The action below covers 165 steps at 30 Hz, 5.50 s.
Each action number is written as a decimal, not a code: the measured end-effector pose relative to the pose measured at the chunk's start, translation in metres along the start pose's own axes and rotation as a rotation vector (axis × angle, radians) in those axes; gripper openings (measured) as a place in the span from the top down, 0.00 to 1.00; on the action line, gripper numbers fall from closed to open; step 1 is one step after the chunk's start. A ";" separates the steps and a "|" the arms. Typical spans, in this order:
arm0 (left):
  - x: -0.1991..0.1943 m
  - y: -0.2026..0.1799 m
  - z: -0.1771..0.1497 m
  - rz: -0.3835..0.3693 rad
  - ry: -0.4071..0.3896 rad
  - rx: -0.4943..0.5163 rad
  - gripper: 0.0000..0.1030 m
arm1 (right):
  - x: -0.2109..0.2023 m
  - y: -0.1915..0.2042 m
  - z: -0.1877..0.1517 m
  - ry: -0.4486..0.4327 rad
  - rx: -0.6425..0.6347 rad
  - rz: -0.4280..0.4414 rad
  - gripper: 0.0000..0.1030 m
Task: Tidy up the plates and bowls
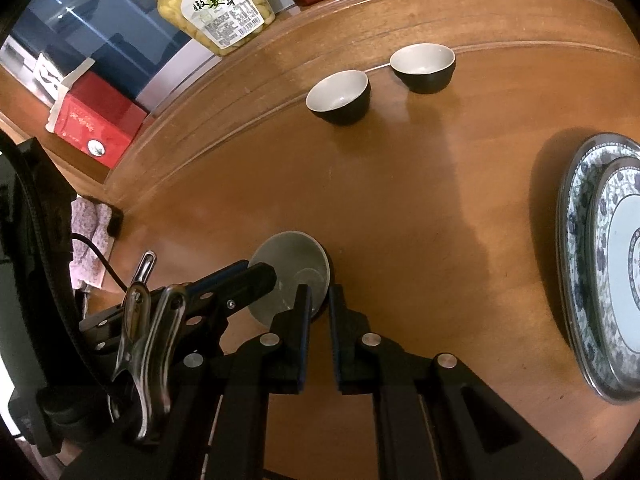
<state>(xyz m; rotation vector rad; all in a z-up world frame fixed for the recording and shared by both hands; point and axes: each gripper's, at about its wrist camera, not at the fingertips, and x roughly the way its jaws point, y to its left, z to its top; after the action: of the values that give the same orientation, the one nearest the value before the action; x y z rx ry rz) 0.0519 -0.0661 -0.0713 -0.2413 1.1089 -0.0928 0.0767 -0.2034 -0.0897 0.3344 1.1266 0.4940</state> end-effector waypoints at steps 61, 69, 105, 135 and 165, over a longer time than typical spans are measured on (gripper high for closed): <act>-0.023 -0.013 0.071 0.036 -0.152 -0.011 0.73 | -0.049 -0.031 0.057 -0.123 -0.036 0.001 0.74; -0.010 -0.008 0.085 0.041 -0.144 -0.029 0.73 | -0.031 -0.038 0.075 -0.106 -0.014 0.038 0.74; 0.054 0.016 0.130 -0.023 -0.061 -0.073 0.73 | 0.047 -0.048 0.128 -0.037 0.052 0.076 0.74; 0.041 0.011 0.116 -0.072 -0.059 -0.057 0.84 | 0.041 -0.025 0.117 -0.060 -0.018 0.069 0.86; -0.025 -0.011 0.062 -0.056 -0.122 -0.038 0.84 | -0.021 -0.005 0.062 -0.123 -0.051 0.099 0.87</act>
<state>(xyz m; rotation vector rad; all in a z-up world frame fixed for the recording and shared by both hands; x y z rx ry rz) 0.0972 -0.0629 -0.0207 -0.3082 0.9839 -0.1053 0.1276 -0.2193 -0.0505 0.3730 0.9799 0.5811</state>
